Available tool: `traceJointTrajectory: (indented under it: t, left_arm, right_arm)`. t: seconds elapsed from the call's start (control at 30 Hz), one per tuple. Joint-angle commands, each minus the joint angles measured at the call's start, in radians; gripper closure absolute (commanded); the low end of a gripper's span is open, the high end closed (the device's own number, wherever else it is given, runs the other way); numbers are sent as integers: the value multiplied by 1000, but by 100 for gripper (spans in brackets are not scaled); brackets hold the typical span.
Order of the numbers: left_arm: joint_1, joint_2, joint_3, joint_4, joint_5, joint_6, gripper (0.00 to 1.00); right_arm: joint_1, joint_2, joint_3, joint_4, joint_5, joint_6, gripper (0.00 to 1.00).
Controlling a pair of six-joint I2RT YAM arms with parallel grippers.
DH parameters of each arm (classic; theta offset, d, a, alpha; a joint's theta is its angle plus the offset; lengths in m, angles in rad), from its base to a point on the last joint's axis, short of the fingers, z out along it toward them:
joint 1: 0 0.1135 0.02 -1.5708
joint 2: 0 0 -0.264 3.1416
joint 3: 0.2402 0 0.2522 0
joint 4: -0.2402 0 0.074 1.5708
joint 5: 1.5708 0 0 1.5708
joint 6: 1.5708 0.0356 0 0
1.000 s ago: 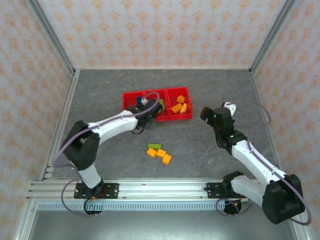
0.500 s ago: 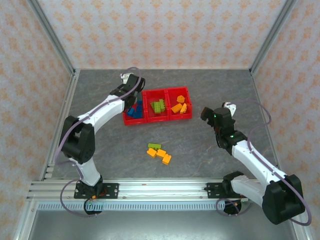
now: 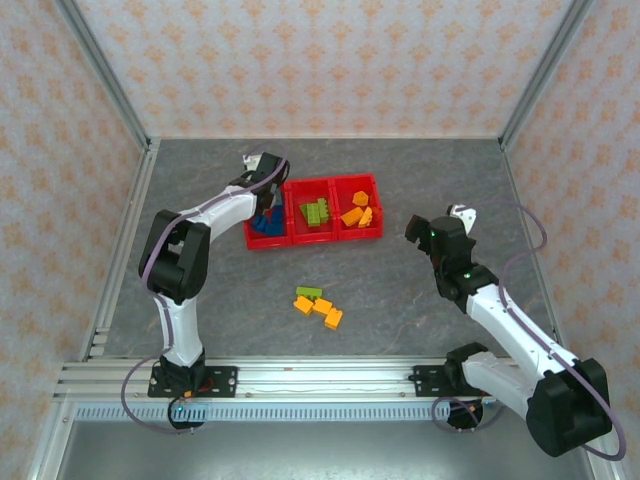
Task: Sort the legos into containers by color
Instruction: Place the lego in the container, then pick up the lego from the middle-left of the table.
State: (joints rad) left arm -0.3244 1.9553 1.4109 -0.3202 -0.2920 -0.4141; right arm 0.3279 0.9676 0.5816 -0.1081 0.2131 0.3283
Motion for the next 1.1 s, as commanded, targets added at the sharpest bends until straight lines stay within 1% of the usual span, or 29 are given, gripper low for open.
traceJointTrajectory:
  t: [0.0,0.07,0.17,0.37,0.47,0.53,0.57,0.67,0.7,0.73,0.77,0.83,0.9,1.07]
  left_arm:
    - [10,-12,-9,36,7,-9,52]
    - [10,-27,-18,40,10,-12,43]
    - [9,-56,-36,50,28,-17,38]
    - [8,-168,-75,61,56,-25,30]
    - [3,-227,-92,50,135,-11,27]
    - [-22,-267,-114,35,151,-15,22]
    - [-43,-288,-128,29,154,-12,17]
    - [-124,-342,-158,-10,114,-16,3]
    - [-151,-353,-162,-33,94,-24,1]
    - [-178,-362,-167,-61,72,-44,1]
    - [-197,-371,-177,-81,77,-60,1]
    - [-216,-386,-207,-106,124,-93,1]
    - [-244,-405,-254,-110,149,-121,1]
    - [-318,-407,-324,-166,172,-165,1]
  right_arm:
    - [-7,-1,29,-15,30,-14,0]
    - [-7,3,29,-12,29,-13,0]
    - [-7,13,35,-7,25,-10,0]
    - [-8,39,38,1,15,-2,0]
    - [-6,48,37,8,12,3,0]
    - [-7,55,32,12,9,7,0]
    - [-6,57,29,19,3,10,0]
    - [-7,74,28,33,-20,18,0]
    - [-7,79,29,34,-31,19,0]
    - [-7,88,34,35,-43,19,0]
    - [-7,95,39,36,-53,20,0]
    - [-7,109,44,37,-66,24,0]
    - [-7,122,49,37,-78,28,0]
    - [-6,152,55,32,-119,36,0]
